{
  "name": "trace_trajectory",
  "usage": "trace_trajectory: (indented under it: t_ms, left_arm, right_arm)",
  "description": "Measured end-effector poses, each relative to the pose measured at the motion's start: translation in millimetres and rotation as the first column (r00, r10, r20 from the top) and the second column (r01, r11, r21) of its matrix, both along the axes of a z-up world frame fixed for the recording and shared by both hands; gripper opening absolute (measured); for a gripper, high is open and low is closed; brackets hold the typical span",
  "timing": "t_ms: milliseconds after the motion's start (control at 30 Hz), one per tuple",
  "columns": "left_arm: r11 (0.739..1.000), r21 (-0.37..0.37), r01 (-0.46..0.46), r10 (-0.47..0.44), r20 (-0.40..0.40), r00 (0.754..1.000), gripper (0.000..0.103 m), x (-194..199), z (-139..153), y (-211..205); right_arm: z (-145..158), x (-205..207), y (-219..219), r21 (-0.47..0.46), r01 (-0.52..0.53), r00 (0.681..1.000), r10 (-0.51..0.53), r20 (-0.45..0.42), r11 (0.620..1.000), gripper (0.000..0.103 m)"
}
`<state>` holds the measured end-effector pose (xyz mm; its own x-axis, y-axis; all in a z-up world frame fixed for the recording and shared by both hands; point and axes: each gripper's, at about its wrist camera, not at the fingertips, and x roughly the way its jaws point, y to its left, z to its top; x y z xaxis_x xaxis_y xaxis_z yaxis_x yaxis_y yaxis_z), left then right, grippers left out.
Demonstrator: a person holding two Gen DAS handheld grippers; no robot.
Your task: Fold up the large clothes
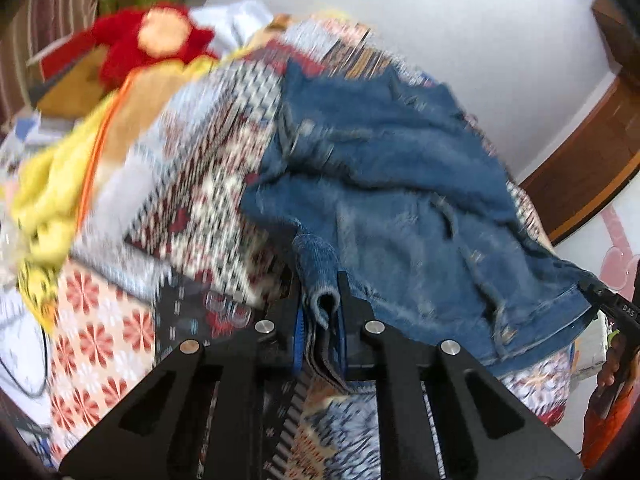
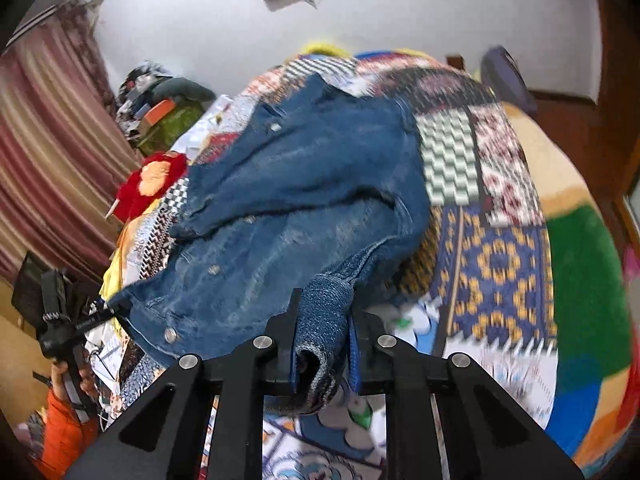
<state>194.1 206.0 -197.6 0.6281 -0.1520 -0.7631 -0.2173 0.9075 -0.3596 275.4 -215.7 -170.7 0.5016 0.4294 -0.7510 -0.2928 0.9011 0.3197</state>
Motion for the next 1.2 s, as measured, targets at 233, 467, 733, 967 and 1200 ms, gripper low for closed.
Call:
trace_trajectory:
  t_ms: [233, 467, 733, 967, 1200]
  left_arm:
    - [0.997, 0.071, 0.018, -0.027, 0.135, 0.99, 0.011, 34.7, 47.4, -0.5]
    - [0.99, 0.139, 0.001, -0.03, 0.207, 0.978, 0.011, 90.4, 77.4, 10.4]
    - [0.983, 0.182, -0.017, -0.026, 0.236, 0.971, 0.01, 165.8, 90.1, 25.8]
    - [0.986, 0.165, -0.016, -0.02, 0.211, 0.977, 0.01, 242.7, 72.8, 42.4]
    - [0.988, 0.15, -0.033, 0.019, 0.098, 0.995, 0.01, 323.4, 21.9, 51.3]
  right_arm:
    - [36.6, 30.9, 15.3, -0.007, -0.03, 0.994, 0.03, 0.101, 1.0, 0.014]
    - [73.3, 78.0, 22.0, -0.009, -0.004, 0.98, 0.005, 0.2, 1.0, 0.013]
    - [94.5, 158.1, 39.8, 0.009, 0.038, 0.964, -0.039, 0.264, 0.999, 0.013]
    - [78.3, 246.7, 54.2, -0.018, 0.091, 0.963, -0.083, 0.255, 0.996, 0.013]
    - [24.3, 334.2, 73.4, -0.084, 0.134, 0.975, -0.116, 0.188, 0.987, 0.013]
